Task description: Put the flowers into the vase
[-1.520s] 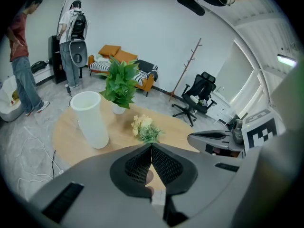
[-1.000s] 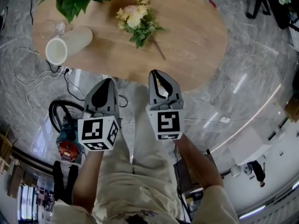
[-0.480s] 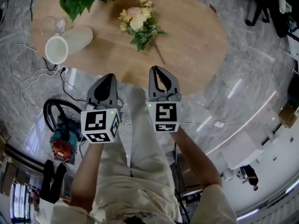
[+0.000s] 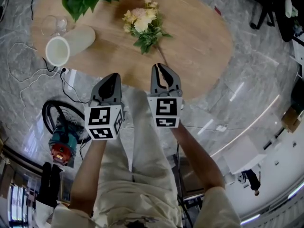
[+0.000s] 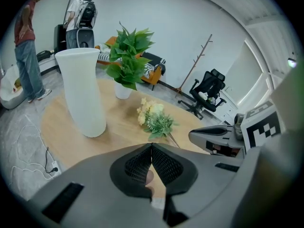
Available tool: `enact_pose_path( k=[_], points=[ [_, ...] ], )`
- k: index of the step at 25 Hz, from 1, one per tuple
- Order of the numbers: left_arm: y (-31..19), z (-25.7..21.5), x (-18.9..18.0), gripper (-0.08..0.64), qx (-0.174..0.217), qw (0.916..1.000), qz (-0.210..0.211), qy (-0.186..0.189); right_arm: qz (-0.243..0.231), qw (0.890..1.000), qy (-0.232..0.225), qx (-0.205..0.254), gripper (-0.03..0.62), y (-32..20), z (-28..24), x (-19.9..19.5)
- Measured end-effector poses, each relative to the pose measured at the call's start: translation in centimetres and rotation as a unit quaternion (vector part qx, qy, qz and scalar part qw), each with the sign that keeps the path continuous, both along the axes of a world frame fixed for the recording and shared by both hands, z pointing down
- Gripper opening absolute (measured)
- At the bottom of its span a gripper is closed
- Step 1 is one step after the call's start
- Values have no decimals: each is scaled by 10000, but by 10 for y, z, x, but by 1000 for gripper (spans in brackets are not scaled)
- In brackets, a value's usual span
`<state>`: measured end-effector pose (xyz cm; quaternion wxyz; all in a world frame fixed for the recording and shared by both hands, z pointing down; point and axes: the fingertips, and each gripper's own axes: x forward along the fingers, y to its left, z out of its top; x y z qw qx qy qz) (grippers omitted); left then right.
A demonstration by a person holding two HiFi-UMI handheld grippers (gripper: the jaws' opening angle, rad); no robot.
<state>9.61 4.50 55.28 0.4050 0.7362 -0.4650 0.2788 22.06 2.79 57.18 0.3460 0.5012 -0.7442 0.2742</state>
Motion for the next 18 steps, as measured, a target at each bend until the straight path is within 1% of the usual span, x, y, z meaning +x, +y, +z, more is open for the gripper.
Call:
enact_pose_path(
  k=[4,8,11,14,18],
  points=[
    [-1,4,1,8,-13,10000,-5,12,-104,9998,181,-27,8,-6,13,4],
    [-2,6,5,8,-15,10000,24,45,-174,9994,187,-219,12,-11,28,10],
    [-2,9,6,8,-22,10000,25,47,-291,9989,169,-336,64,-15,37,11],
    [-2,10,8,8,-18,10000,86,29,-387,9983,208,-376,66,-20,42,14],
    [-1,11,11,8,-21,9998,176,1,-630,9966,288,-456,67,-23,50,16]
  ],
)
